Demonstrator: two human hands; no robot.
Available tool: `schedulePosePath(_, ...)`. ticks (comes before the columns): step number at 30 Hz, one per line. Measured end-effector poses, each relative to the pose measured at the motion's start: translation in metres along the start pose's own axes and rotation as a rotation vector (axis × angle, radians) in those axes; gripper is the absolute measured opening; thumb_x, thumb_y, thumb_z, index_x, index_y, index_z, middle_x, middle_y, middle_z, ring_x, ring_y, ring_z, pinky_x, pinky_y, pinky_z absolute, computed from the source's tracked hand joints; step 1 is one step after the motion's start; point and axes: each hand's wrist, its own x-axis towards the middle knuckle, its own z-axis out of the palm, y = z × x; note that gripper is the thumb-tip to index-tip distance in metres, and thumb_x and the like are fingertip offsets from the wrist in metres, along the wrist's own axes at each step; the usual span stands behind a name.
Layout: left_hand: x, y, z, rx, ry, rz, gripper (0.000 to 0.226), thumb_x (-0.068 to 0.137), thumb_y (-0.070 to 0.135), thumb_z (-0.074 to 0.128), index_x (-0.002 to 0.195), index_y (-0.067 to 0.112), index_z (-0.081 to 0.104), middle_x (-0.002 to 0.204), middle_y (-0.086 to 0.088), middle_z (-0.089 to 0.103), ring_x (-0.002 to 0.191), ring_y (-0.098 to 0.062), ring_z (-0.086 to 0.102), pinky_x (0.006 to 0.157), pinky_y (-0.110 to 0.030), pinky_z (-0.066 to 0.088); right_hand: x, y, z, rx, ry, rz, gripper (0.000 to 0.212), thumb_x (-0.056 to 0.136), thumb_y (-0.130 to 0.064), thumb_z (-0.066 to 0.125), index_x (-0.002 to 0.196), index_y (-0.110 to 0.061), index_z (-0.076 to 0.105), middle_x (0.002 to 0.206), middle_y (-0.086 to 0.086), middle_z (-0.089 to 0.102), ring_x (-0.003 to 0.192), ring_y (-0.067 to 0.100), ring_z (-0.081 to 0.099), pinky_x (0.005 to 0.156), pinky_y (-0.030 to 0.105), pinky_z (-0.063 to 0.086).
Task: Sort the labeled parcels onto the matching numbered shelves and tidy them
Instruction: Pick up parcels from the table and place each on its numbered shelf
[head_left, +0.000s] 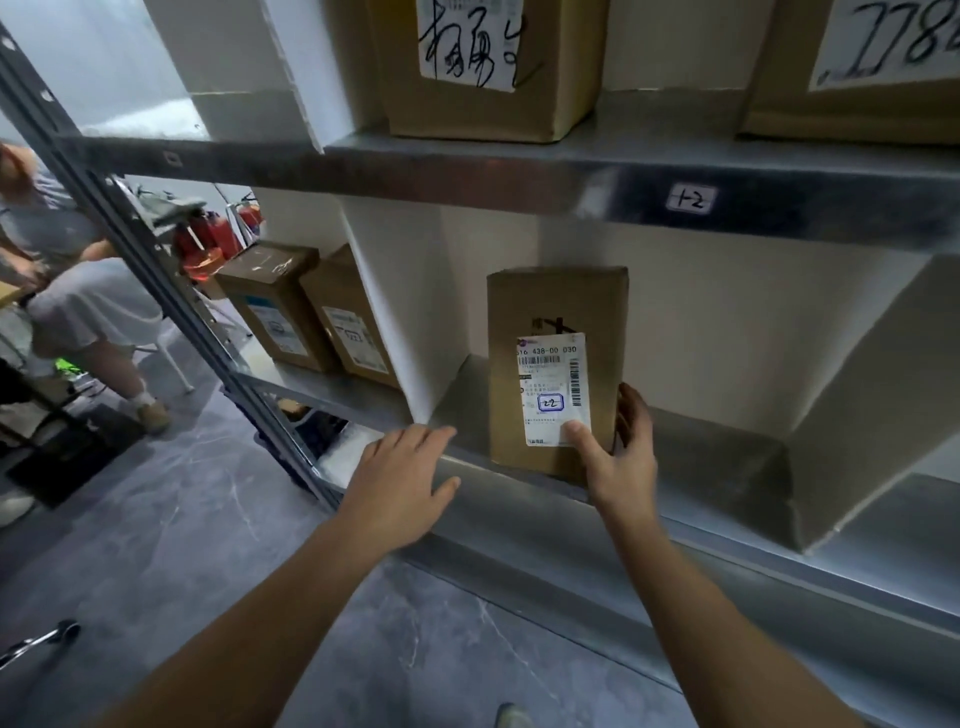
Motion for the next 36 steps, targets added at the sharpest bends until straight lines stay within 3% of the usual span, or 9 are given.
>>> schedulePosePath(8, 0.032, -0.024, 0.003, -0.062, 0.01, -0.013, 0.054, 0.095, 0.045, 0.052, 0.144, 0.029, 0.036, 0.134, 0.003, 0.05, 0.12, -0.02, 0.044, 0.097, -0.035, 0.036, 0.042, 0.015, 0.032, -0.027, -0.02, 0.035, 0.071, 0.082, -0.034, 0.081, 0.141, -0.031, 0.041, 0.136, -0.012, 0.053, 0.124, 0.008, 0.051, 0.107, 0.039, 0.048)
schedulePosePath(14, 0.042, -0.037, 0.006, -0.11, -0.002, -0.002, 0.053, 0.096, 0.045, 0.05, 0.145, 0.03, 0.034, 0.136, 0.006, 0.048, 0.12, -0.017, 0.043, 0.098, -0.032, 0.037, 0.052, 0.023, 0.053, -0.019, -0.061, 0.097, 0.089, 0.08, -0.02, 0.085, 0.149, -0.032, 0.03, 0.145, -0.008, 0.049, 0.13, 0.007, 0.048, 0.108, 0.036, 0.047)
schedulePosePath(17, 0.045, -0.045, 0.006, -0.132, -0.008, 0.008, 0.053, 0.096, 0.045, 0.051, 0.145, 0.03, 0.035, 0.135, 0.006, 0.049, 0.121, -0.017, 0.043, 0.099, -0.033, 0.036, 0.06, 0.022, 0.064, -0.034, -0.052, 0.103, 0.097, 0.078, -0.021, 0.086, 0.154, -0.034, 0.025, 0.152, -0.002, 0.045, 0.136, 0.014, 0.047, 0.11, 0.042, 0.046)
schedulePosePath(25, 0.04, -0.064, 0.006, -0.147, -0.028, 0.024, 0.054, 0.097, 0.045, 0.049, 0.147, 0.031, 0.032, 0.142, 0.007, 0.043, 0.129, -0.015, 0.036, 0.103, -0.031, 0.03, 0.065, 0.03, 0.085, -0.063, -0.035, 0.087, 0.097, 0.076, -0.021, 0.086, 0.151, -0.038, 0.027, 0.149, -0.004, 0.044, 0.133, 0.012, 0.048, 0.109, 0.045, 0.047)
schedulePosePath(31, 0.039, -0.077, 0.006, -0.171, -0.024, 0.031, 0.054, 0.097, 0.045, 0.05, 0.147, 0.032, 0.033, 0.143, 0.008, 0.042, 0.13, -0.014, 0.035, 0.104, -0.032, 0.033, 0.062, 0.03, 0.086, -0.004, -0.028, 0.078, 0.094, 0.078, -0.01, 0.084, 0.153, -0.031, 0.03, 0.145, -0.009, 0.047, 0.128, 0.006, 0.049, 0.109, 0.038, 0.048)
schedulePosePath(36, 0.046, -0.087, 0.0, -0.19, 0.018, 0.008, 0.056, 0.096, 0.046, 0.05, 0.148, 0.033, 0.032, 0.145, 0.008, 0.04, 0.131, -0.013, 0.036, 0.106, -0.032, 0.032, 0.052, 0.036, 0.086, 0.017, -0.034, 0.103, 0.092, 0.082, -0.012, 0.082, 0.153, -0.034, 0.029, 0.149, -0.01, 0.046, 0.133, 0.01, 0.049, 0.111, 0.042, 0.046)
